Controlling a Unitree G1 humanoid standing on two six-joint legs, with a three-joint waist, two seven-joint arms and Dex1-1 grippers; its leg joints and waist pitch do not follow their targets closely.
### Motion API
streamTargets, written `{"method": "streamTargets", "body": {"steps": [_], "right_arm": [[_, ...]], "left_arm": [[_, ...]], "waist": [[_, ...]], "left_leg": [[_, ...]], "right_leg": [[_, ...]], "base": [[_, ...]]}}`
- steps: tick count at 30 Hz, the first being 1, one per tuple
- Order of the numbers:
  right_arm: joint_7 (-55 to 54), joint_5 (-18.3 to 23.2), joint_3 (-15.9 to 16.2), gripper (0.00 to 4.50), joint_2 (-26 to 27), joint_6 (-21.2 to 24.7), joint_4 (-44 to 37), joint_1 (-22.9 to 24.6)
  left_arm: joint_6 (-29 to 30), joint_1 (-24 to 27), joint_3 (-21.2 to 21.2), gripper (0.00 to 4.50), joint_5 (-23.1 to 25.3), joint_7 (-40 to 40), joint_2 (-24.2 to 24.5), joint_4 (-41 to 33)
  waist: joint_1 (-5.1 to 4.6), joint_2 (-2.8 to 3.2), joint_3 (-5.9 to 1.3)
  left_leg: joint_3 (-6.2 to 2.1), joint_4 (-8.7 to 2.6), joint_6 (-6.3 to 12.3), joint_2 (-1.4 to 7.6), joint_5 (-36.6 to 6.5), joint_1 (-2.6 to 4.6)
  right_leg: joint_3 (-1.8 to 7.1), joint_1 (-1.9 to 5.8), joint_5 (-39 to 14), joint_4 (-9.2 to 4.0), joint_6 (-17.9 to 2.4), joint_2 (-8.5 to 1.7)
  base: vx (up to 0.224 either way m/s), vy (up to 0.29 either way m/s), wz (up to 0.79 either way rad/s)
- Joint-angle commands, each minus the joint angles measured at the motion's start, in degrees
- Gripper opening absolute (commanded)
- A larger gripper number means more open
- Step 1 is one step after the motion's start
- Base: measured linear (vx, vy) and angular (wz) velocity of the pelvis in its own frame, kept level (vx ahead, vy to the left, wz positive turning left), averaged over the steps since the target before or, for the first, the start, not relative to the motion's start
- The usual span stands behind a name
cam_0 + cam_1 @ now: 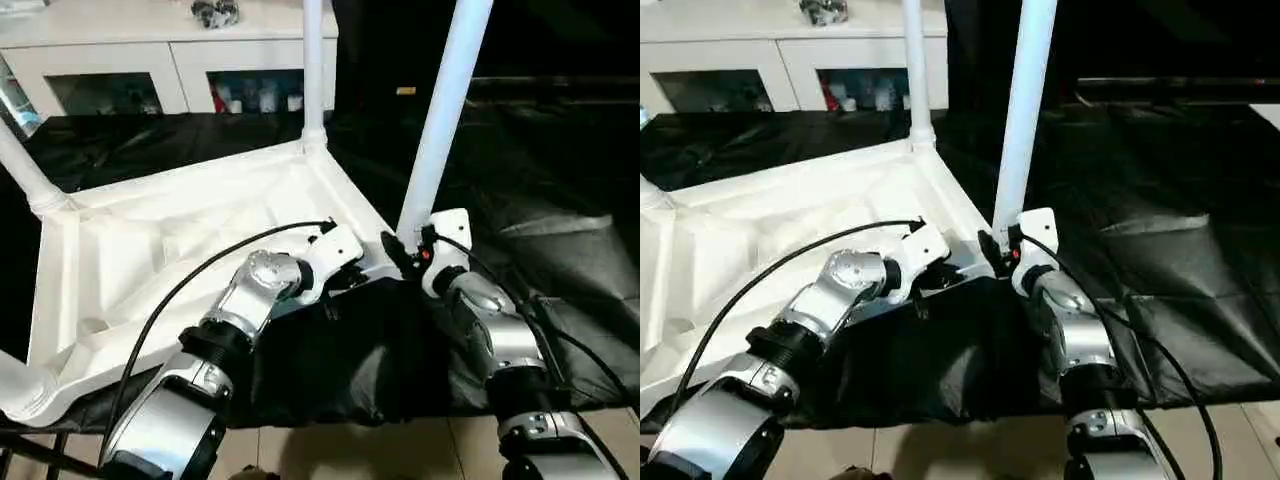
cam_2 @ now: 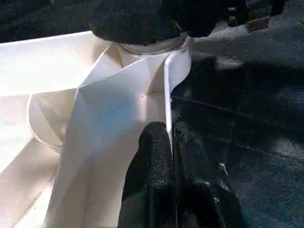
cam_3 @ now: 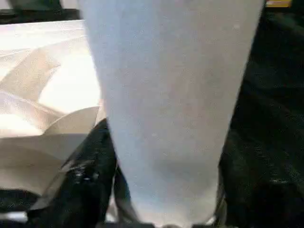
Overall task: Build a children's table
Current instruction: Rotate leg to tighten
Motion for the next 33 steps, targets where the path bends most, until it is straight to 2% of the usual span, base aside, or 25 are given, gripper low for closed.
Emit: {"method": "streamTargets", "body": {"steps": [1, 4, 8, 11, 13, 14, 15, 16, 17, 19, 20, 22, 25, 26, 33], "right_arm": [[6.78, 0.69, 5.76, 3.35, 1.6, -0.25, -0.93, 0.35], [9.5, -0.09, 6.77, 3.53, -1.11, -2.5, -1.5, 0.98], [18.33, 1.12, 7.79, 3.53, -5.12, -4.28, -3.76, 2.25], [26.54, 3.07, 8.94, 3.53, -8.03, -3.46, -6.93, 3.65], [30.71, 4.19, 9.81, 3.53, -9.7, -2.54, -8.71, 4.44], [36.11, 5.76, 11.38, 3.53, -12.05, -0.67, -11.1, 5.52], [36.11, 5.76, 11.38, 3.53, -12.05, -0.67, -11.1, 5.52], [40.68, 6.72, 13.12, 3.53, -14.3, 0.64, -13.14, 6.54], [41.31, 6.81, 13.36, 3.53, -14.6, 0.85, -13.35, 6.66], [43.04, 7.06, 14.07, 3.53, -15.44, 1.61, -14.02, 7.05], [45.44, 7.28, 14.87, 3.32, -16.43, 2.83, -14.99, 7.59], [47.72, 7.61, 15.74, 3.32, -17.22, 4.62, -15.92, 7.96], [49.03, 8.02, 16.43, 3.08, -17.82, 6.15, -16.7, 8.09], [49.04, 8.01, 16.55, 2.88, -17.83, 6.25, -16.67, 8.06], [49.37, 7.99, 17.1, 2.45, -18.1, 7.63, -17.78, 8.64]], "left_arm": [[-3.63, -0.68, -2.01, 0.0, -1.98, -2.05, -2.42, -2.15], [-4.52, 0.4, -2.2, 0.0, -2.68, -5.01, -0.66, -3.42], [-5.84, 1.69, -2.49, 0.0, -3.2, -9.91, 2.26, -4.87], [-6.77, 2.28, -2.56, 0.0, -3.86, -13.32, 4.17, -5.6], [-7.09, 2.61, -2.63, 0.0, -4.44, -15.5, 5.13, -6.19], [-7.32, 2.98, -2.73, 0.0, -5.16, -18.31, 6.42, -6.87], [-7.32, 2.98, -2.73, 0.0, -5.16, -18.31, 6.42, -6.87], [-7.57, 3.12, -2.76, 0.0, -5.53, -19.83, 7.22, -7.16], [-7.64, 3.14, -2.78, 0.0, -5.62, -20.19, 7.42, -7.22], [-7.73, 3.22, -2.89, 0.0, -5.83, -21.22, 7.99, -7.4], [-7.99, 3.44, -3.15, 0.0, -6.22, -22.89, 8.79, -7.77], [-8.26, 3.63, -3.4, 0.0, -6.29, -24.28, 9.5, -7.99], [-8.48, 3.7, -3.71, 0.0, -6.31, -25.5, 10.24, -7.98], [-8.54, 3.68, -3.75, 0.0, -6.34, -25.68, 10.4, -7.93], [-8.63, 3.42, -3.76, 0.0, -6.43, -26.66, 10.86, -7.52]], "waist": [[0.14, -0.57, -3.22], [0.21, -0.68, -3.14], [0.26, -0.74, -3.12], [0.64, -0.59, -3.19], [1.04, -0.64, -3.15], [1.5, -0.6, -3.15], [1.58, -0.63, -3.18], [1.69, -0.59, -3.15], [1.81, -0.83, -3.14], [1.98, -0.72, -3.07], [2.11, -0.8, -3.01], [2.23, -0.87, -3.04], [2.55, -0.82, -3.16], [2.72, -0.77, -3.19], [2.78, -0.75, -3.22]], "left_leg": [[-2.44, -4.1, 3.78, 4.19, -11.96, 1.07], [-2.46, -4.13, 3.42, 4.2, -13.26, 1.08], [-2.47, -4.12, 3.59, 4.31, -13.45, 1.06], [-2.32, -4.03, 5.1, 4.5, -11.8, 1.03], [-2.22, -3.94, 5.28, 4.57, -11.34, 1.08], [-2.21, -3.95, 5.62, 4.66, -11.3, 1.1], [-2.23, -3.96, 5.78, 4.75, -11.16, 1.11], [-2.22, -3.98, 5.87, 4.77, -10.82, 1.07], [-2.15, -3.9, 5.93, 4.74, -10.81, 1.11], [-2.14, -3.92, 5.67, 4.69, -11.27, 1.11], [-2.2, -4.02, 4.85, 4.73, -12.22, 1.19], [-2.27, -4.15, 4.39, 4.83, -12.22, 1.24], [-2.18, -3.96, 4.62, 4.74, -10.98, 1.26], [-2.21, -3.95, 4.58, 4.77, -10.77, 1.31], [-2.23, -4.0, 3.84, 4.73, -10.87, 1.35]], "right_leg": [[2.92, 1.96, -8.21, -4.62, -13.16, -4.92], [2.92, 2.0, -11.08, -4.92, -12.69, -5.03], [2.93, 2.12, -11.27, -4.84, -12.82, -5.04], [2.88, 2.07, -8.6, -4.51, -13.37, -4.87], [2.85, 2.07, -8.58, -4.45, -13.51, -4.9], [2.78, 2.2, -8.68, -4.38, -13.41, -4.89], [2.79, 2.21, -8.42, -4.32, -13.37, -4.89], [2.76, 2.13, -8.06, -4.27, -13.41, -4.82], [2.8, 2.06, -8.25, -4.25, -13.59, -4.91], [2.81, 1.97, -9.7, -4.43, -13.38, -4.99], [2.83, 1.88, -11.95, -4.6, -12.99, -5.08], [2.87, 1.85, -12.35, -4.52, -12.66, -5.03], [2.89, 1.82, -10.67, -4.38, -12.88, -5.04], [2.87, 1.8, -10.57, -4.35, -12.93, -5.07], [2.85, 1.83, -10.13, -4.28, -13.04, -5.07]], "base": [[0.0, 0.0, 0.0], [0.0, 0.0, 0.0], [0.0, 0.0, 0.0], [0.0, 0.0, 0.0], [0.0, 0.0, 0.0], [0.0, 0.0, 0.0], [0.0, 0.0, 0.0], [0.0, 0.0, 0.0], [0.0, 0.0, 0.0], [0.0, 0.0, 0.0], [0.0, 0.0, 0.0], [0.0, 0.0, 0.0], [0.0, 0.0, 0.0], [0.0, 0.0, 0.0], [0.0, 0.0, 0.0]]}}
